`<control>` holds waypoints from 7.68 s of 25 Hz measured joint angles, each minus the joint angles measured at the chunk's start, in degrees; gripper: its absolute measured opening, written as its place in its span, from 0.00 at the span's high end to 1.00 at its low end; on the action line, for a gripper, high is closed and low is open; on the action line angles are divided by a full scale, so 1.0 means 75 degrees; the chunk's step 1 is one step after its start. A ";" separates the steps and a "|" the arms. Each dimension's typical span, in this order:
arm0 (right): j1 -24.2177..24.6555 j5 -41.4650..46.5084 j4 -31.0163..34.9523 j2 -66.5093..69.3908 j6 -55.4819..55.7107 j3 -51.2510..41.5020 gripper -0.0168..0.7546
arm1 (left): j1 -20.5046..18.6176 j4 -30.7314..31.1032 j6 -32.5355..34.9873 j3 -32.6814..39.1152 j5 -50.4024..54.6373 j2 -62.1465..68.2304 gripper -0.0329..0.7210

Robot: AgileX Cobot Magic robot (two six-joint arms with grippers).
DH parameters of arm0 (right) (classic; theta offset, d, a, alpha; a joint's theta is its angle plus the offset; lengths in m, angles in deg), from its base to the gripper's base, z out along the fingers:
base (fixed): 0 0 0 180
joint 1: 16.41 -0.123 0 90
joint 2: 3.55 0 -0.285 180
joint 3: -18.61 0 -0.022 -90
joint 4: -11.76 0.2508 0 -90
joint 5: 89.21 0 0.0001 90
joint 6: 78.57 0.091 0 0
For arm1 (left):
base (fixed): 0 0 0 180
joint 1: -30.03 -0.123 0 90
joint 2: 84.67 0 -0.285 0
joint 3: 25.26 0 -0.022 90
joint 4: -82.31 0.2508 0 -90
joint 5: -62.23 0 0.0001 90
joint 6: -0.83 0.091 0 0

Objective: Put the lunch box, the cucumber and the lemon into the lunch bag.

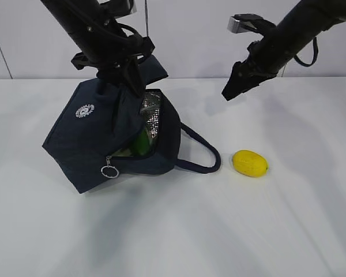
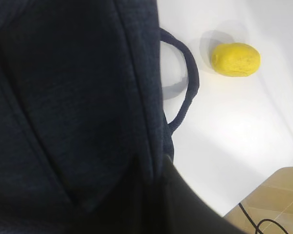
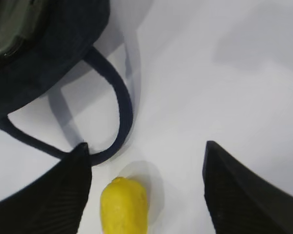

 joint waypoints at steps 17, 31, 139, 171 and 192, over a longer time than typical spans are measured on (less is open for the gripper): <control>-0.0980 0.0046 -0.2046 -0.1394 0.0916 -0.3056 0.30 | 0.0000 -0.0160 0.0376 0.0000 0.0014 0.0000 0.95; -0.0980 -0.0383 -0.2721 -0.1123 0.1058 -0.3222 0.31 | 0.0000 -0.0188 0.0461 0.0000 0.0040 0.0000 0.95; -0.0294 -0.0324 0.5471 0.1501 -0.1713 -0.2064 0.32 | 0.0000 -0.0377 0.0475 0.0000 0.0275 0.0000 0.96; -0.0475 0.0149 0.1915 0.0528 0.1579 0.0863 0.98 | 0.0000 -0.1532 0.0824 0.0000 -0.0095 0.0000 0.96; -0.0452 0.0388 -0.0017 0.0001 0.2777 0.1584 0.98 | 0.0442 -0.2759 0.1019 0.0000 -0.1131 0.0280 0.96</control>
